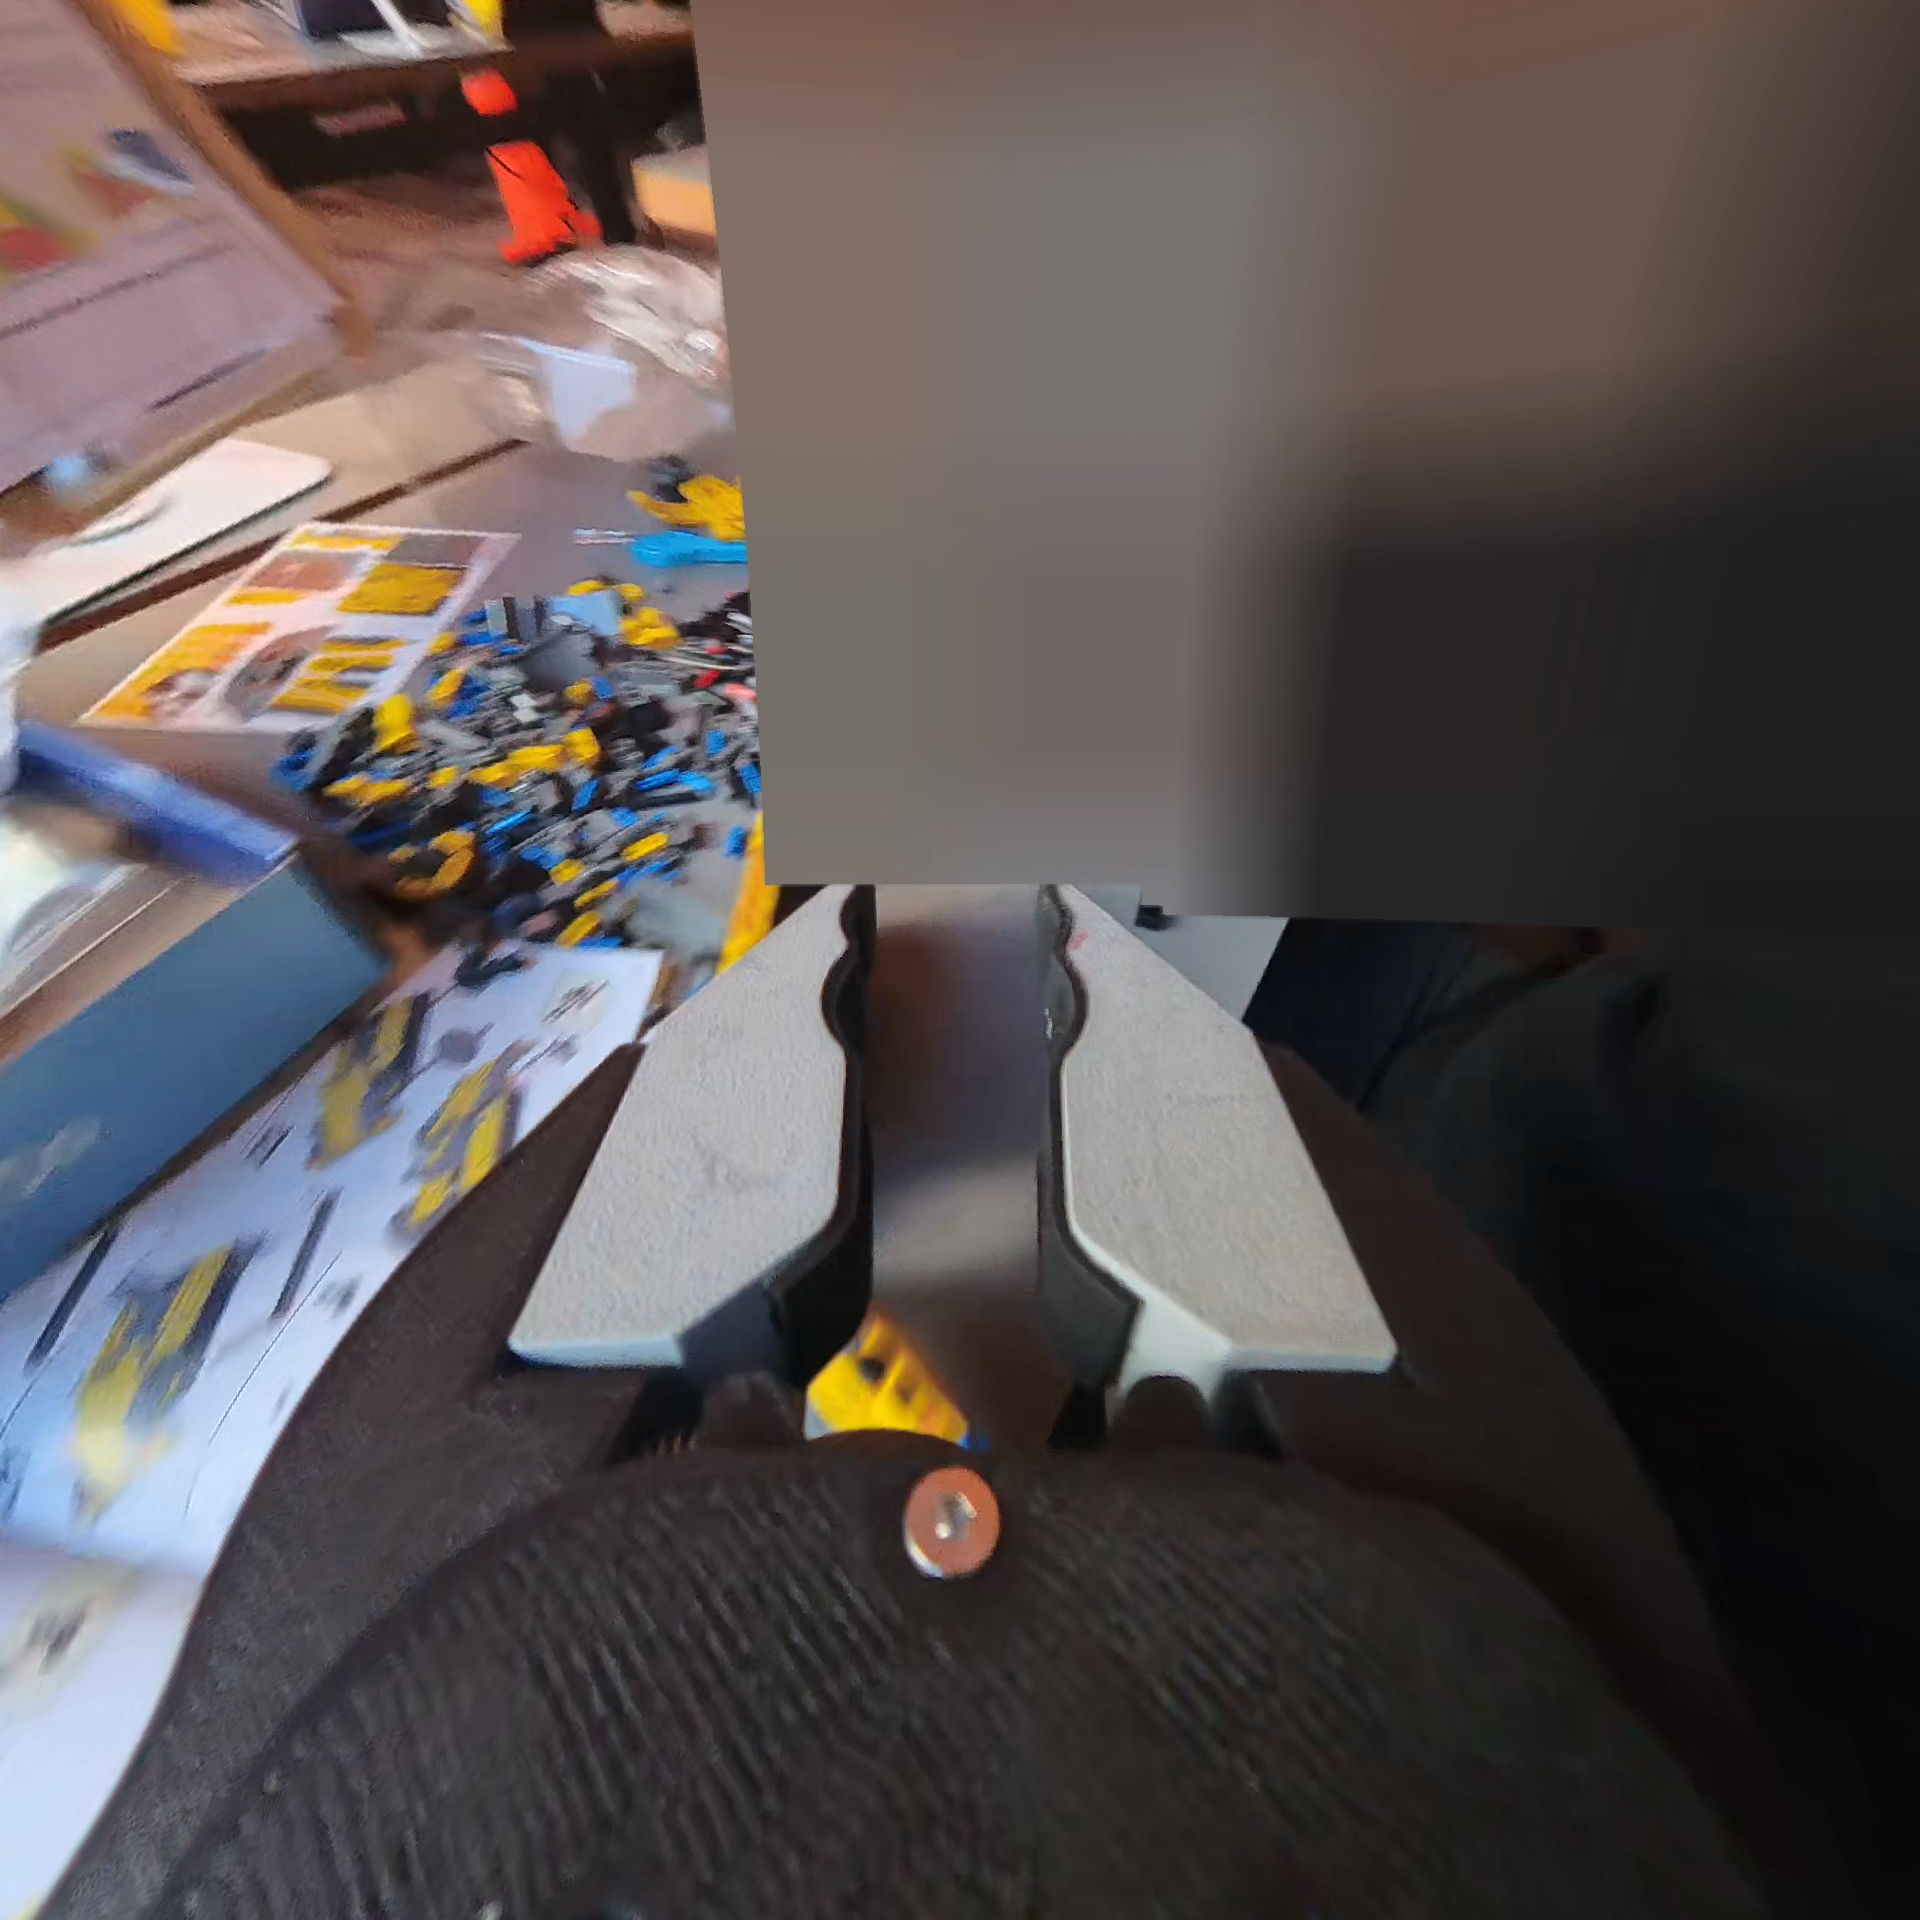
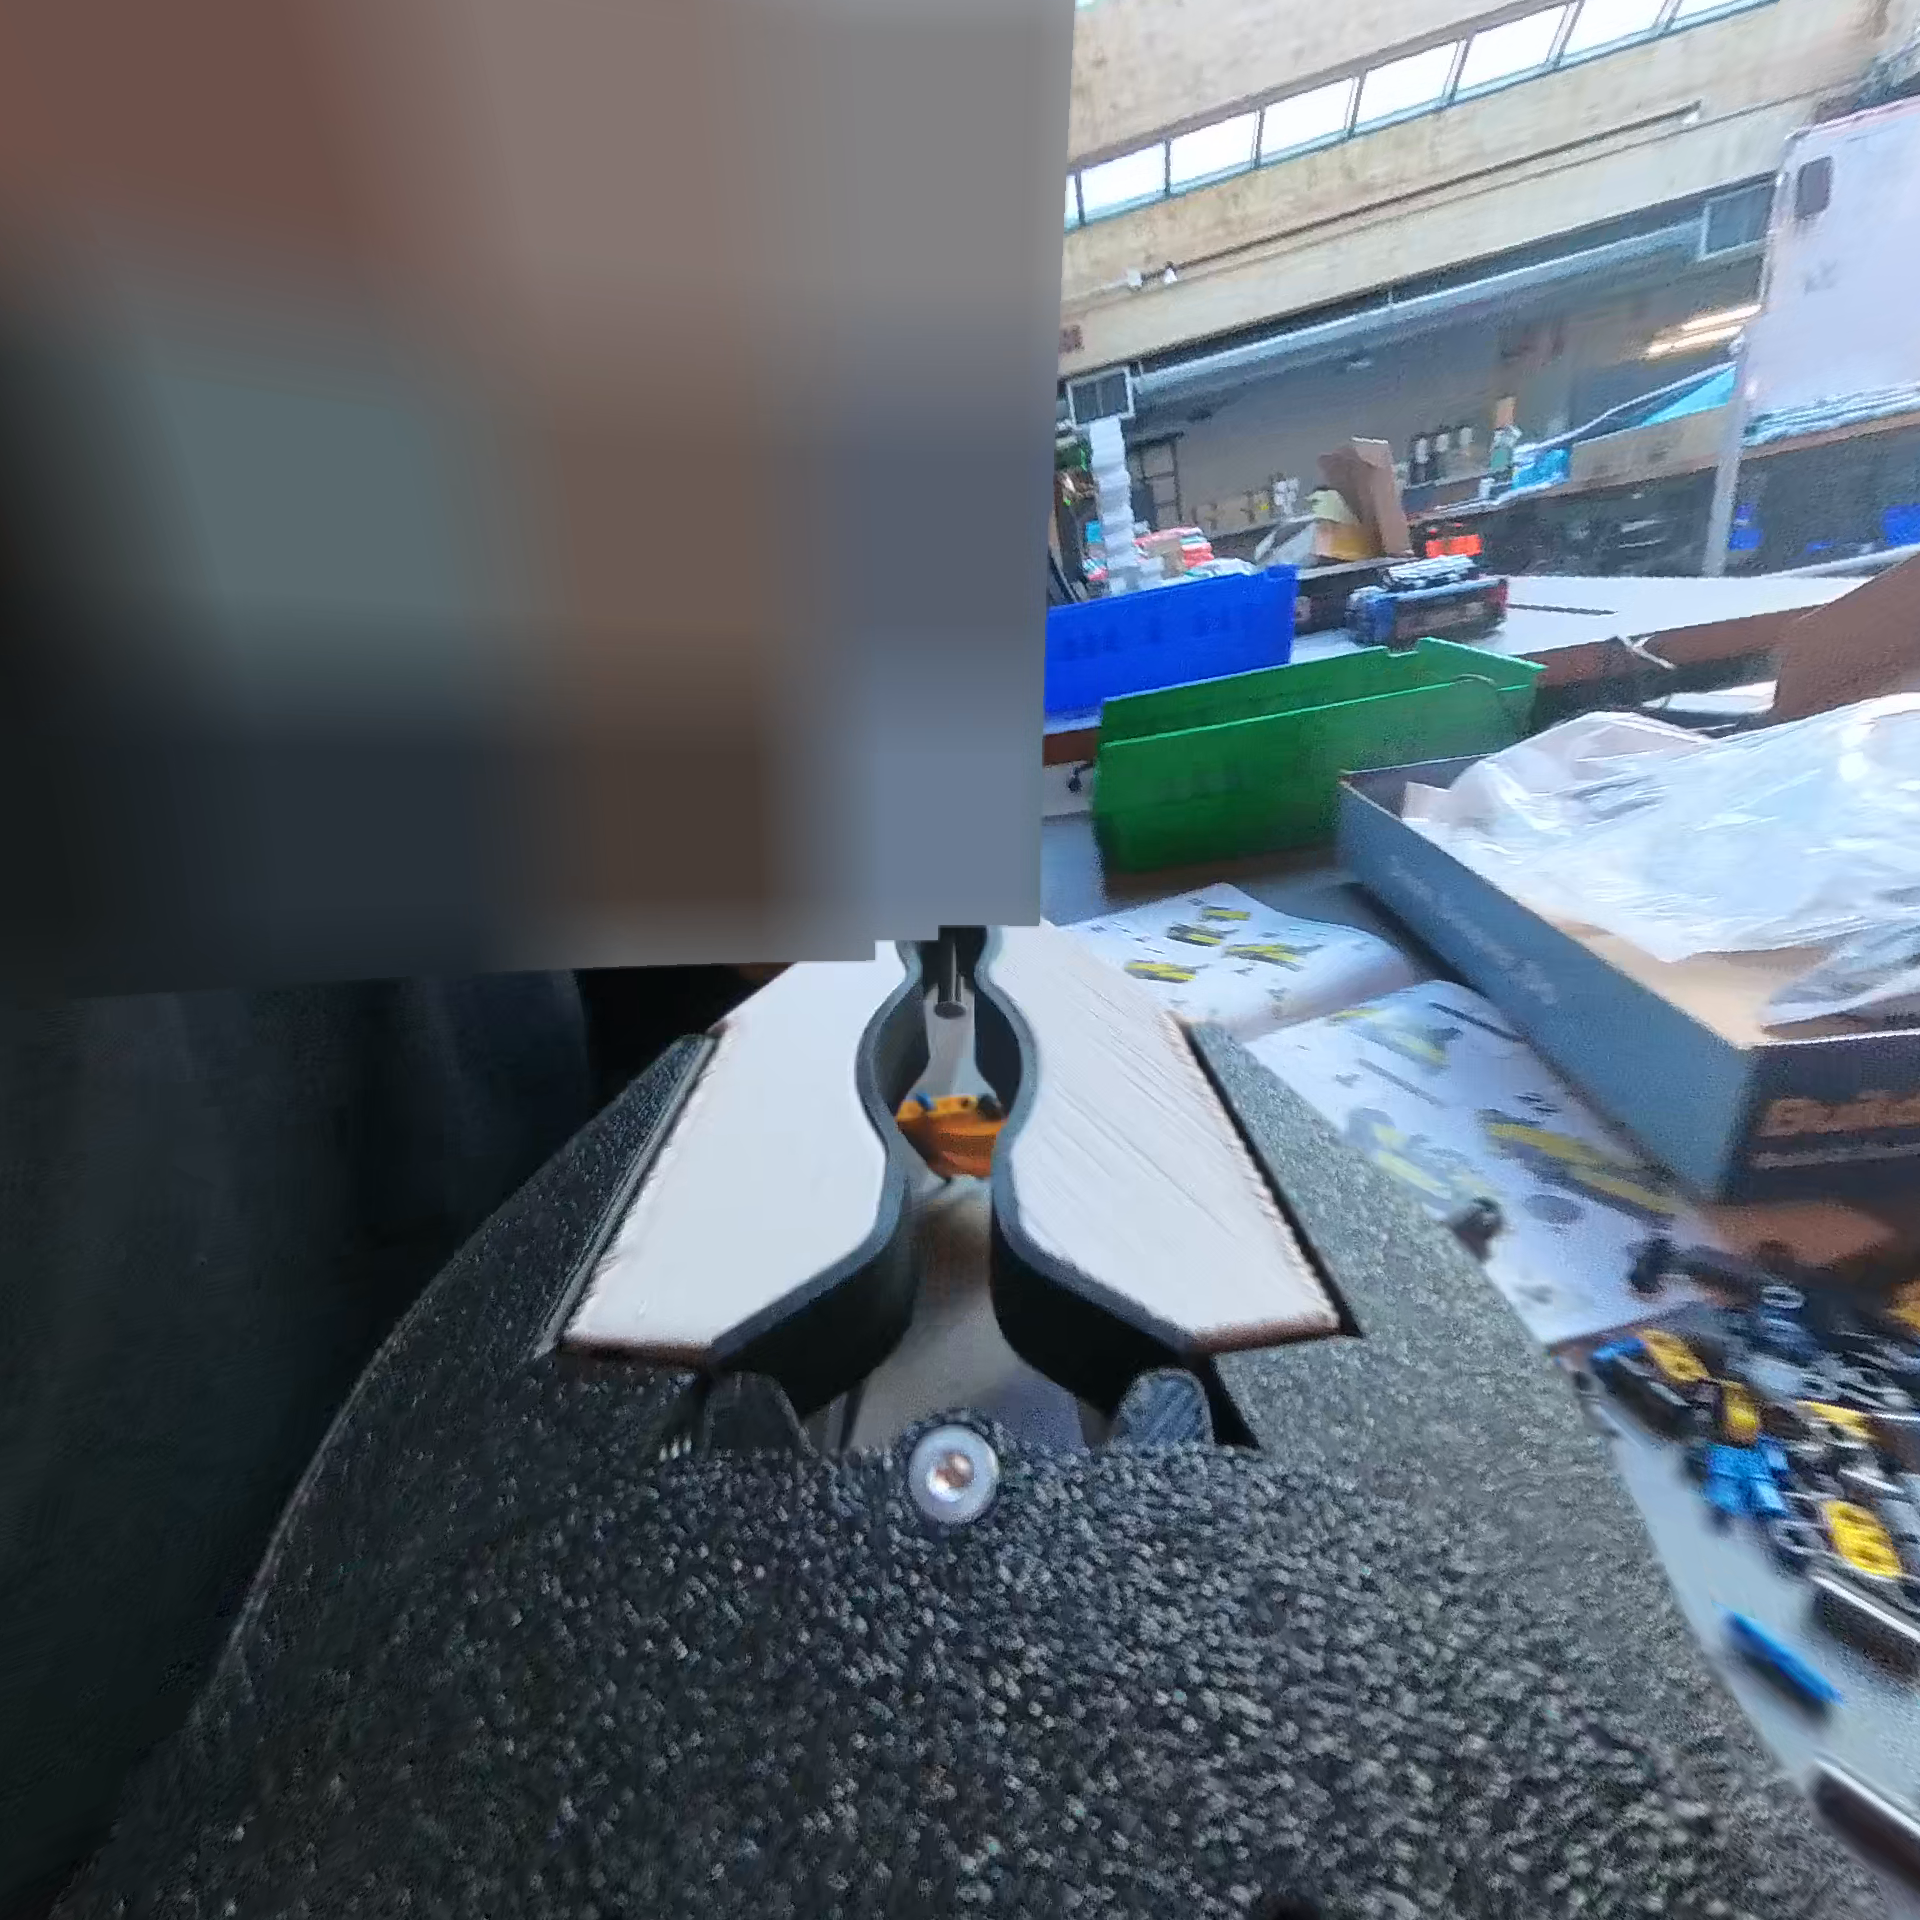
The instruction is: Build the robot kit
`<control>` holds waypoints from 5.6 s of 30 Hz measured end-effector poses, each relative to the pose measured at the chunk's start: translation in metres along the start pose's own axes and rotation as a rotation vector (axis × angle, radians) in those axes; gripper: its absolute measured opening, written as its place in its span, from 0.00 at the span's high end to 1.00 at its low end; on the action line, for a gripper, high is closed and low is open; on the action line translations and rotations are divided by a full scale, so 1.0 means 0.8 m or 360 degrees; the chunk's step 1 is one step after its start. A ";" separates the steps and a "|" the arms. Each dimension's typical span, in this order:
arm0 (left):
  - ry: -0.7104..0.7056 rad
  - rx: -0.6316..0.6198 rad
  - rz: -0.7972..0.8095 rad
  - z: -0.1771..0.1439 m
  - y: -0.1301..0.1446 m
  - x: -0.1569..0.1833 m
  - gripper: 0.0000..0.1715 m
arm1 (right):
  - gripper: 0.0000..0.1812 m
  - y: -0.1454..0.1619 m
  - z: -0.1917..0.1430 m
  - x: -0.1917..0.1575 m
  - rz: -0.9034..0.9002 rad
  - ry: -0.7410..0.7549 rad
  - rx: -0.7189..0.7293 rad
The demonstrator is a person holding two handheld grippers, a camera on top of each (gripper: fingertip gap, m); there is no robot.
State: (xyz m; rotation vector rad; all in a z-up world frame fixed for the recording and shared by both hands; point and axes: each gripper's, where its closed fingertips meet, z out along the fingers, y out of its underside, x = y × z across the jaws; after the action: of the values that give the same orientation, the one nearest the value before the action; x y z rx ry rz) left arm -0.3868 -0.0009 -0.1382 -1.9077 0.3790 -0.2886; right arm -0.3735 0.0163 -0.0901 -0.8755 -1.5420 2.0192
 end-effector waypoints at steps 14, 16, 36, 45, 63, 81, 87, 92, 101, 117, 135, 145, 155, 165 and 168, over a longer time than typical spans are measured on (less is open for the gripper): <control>0.0246 0.0232 -0.0244 0.040 -0.061 0.059 0.90 | 1.00 -0.029 -0.015 -0.029 0.0631 -0.0268 0.0337; 0.0235 0.0269 -0.0322 0.040 -0.065 0.052 0.89 | 1.00 -0.019 -0.009 -0.027 0.0581 -0.0225 0.0280; -0.0172 -0.0240 0.0044 0.068 -0.001 0.009 1.00 | 0.90 0.030 -0.020 0.011 -0.0205 0.0315 -0.0477; -0.0221 -0.0301 0.0158 0.072 0.004 0.014 0.99 | 0.94 0.048 -0.021 0.011 -0.0186 0.0269 -0.0571; -0.0111 -0.0135 0.0046 0.058 -0.003 0.020 0.99 | 0.98 0.043 -0.033 0.010 -0.0073 0.0186 -0.0488; -0.0094 -0.0286 0.0357 0.058 0.040 0.050 0.99 | 0.89 0.198 -0.165 0.006 -0.0147 0.0460 -0.1499; -0.0187 -0.0303 0.0276 0.033 0.050 0.028 1.00 | 0.86 0.186 -0.149 0.012 -0.0421 0.0556 -0.1545; -0.0276 -0.0295 0.0129 0.001 0.064 -0.002 1.00 | 0.78 0.158 -0.105 0.011 -0.0682 0.0497 -0.1406; -0.0289 -0.0293 0.0162 -0.039 0.078 0.004 1.00 | 0.52 0.158 -0.050 0.053 -0.1881 0.0210 -0.1695; -0.0330 -0.0116 0.0137 -0.100 0.075 -0.018 0.99 | 0.95 0.127 -0.022 0.138 0.0354 -0.0936 -0.2666; -0.0217 -0.0177 0.0092 -0.073 0.101 0.006 0.99 | 0.93 0.121 -0.030 0.090 -0.0838 -0.0337 -0.2166; -0.0154 -0.0173 0.0077 -0.045 0.097 0.034 0.99 | 0.81 0.120 -0.025 0.087 -0.0908 -0.0303 -0.2090; -0.0117 -0.0179 -0.0019 -0.022 0.105 0.033 0.99 | 0.76 0.109 -0.029 0.077 -0.0865 -0.0298 -0.2012; -0.0103 -0.0170 -0.0036 -0.012 0.102 0.029 0.99 | 0.77 0.158 -0.031 0.079 -0.1096 -0.0080 -0.2185; -0.0126 -0.0168 -0.0019 -0.016 0.101 0.028 0.99 | 0.77 0.156 -0.021 0.096 -0.1262 -0.0052 -0.2227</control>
State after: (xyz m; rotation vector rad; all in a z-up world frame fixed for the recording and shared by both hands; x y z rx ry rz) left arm -0.3813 -0.0475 -0.2085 -2.0188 0.3360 -0.2037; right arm -0.4121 0.0460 -0.2296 -0.4230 -2.6778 0.2286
